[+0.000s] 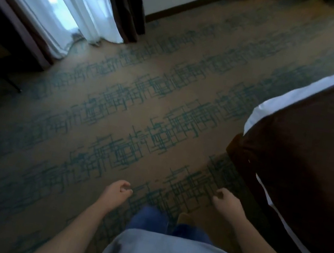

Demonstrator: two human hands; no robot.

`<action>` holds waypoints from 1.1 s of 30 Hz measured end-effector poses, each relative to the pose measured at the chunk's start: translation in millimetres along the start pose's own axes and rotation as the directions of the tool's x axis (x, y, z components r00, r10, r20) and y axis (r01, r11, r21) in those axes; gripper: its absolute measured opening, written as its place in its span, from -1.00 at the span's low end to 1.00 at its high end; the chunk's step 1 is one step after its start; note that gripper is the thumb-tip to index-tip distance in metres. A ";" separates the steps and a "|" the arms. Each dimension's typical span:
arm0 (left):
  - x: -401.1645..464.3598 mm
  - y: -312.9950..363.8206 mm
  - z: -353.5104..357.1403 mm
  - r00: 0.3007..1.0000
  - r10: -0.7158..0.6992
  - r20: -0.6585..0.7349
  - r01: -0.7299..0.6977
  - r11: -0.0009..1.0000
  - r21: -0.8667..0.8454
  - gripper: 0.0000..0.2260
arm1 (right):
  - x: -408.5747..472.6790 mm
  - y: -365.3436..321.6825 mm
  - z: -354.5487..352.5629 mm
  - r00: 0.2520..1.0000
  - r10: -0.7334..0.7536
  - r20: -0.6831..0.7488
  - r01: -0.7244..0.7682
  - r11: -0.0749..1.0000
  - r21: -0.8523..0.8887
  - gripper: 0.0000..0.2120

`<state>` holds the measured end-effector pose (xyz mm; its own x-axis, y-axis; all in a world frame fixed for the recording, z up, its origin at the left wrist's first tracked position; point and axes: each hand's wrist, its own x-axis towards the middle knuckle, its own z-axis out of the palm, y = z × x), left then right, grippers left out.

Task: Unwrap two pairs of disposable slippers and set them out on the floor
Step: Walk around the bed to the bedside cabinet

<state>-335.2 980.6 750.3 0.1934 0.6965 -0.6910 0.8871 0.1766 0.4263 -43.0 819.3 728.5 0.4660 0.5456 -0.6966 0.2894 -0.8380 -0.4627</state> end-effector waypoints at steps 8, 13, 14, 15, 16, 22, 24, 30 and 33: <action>111.5 44.5 -46.3 0.996 -0.077 0.036 0.081 0.992 -0.094 -0.74 | 107.1 -113.5 -48.3 0.999 0.020 0.042 -0.021 0.999 0.032 -0.54; 210.6 109.5 -113.1 0.998 -0.008 0.057 0.012 0.997 -0.075 -0.73 | 148.3 -171.0 -58.4 0.993 0.119 0.011 -0.119 0.992 0.052 -0.57; 227.2 124.9 -128.2 0.998 0.017 0.056 -0.013 0.998 -0.069 -0.74 | 154.9 -181.0 -59.6 0.991 0.132 0.008 -0.132 0.991 0.035 -0.57; 244.8 141.3 -142.1 0.998 0.044 0.054 -0.041 0.997 -0.063 -0.74 | 163.9 -189.7 -60.6 0.991 0.134 -0.001 -0.134 0.991 0.017 -0.57; 261.6 159.4 -155.3 0.996 0.071 0.056 -0.068 0.997 -0.048 -0.74 | 173.9 -199.4 -63.2 0.991 0.133 -0.008 -0.133 0.991 0.003 -0.57; 323.7 283.0 -193.3 0.973 0.206 0.107 -0.212 0.976 0.048 -0.74 | 224.8 -232.2 -96.2 0.970 0.234 -0.067 -0.222 0.963 0.153 -0.66; 339.9 326.8 -193.7 0.960 0.245 0.139 -0.253 0.966 0.046 -0.73 | 239.9 -230.0 -111.6 0.957 0.281 -0.073 -0.263 0.945 0.193 -0.69; 399.7 449.1 -166.3 0.929 0.322 0.185 -0.342 0.935 0.093 -0.74 | 306.2 -200.3 -181.0 0.939 0.330 -0.097 -0.299 0.922 0.246 -0.74; 416.6 500.1 -145.6 0.927 0.313 0.208 -0.344 0.929 0.138 -0.74 | 347.1 -191.9 -248.4 0.945 0.308 -0.110 -0.287 0.942 0.173 -0.77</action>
<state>128.1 1460.4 760.7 0.5439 0.5560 -0.6285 0.8151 -0.1719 0.5532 270.9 1166.1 711.7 0.6214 0.2561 -0.7404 -0.0060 -0.9435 -0.3314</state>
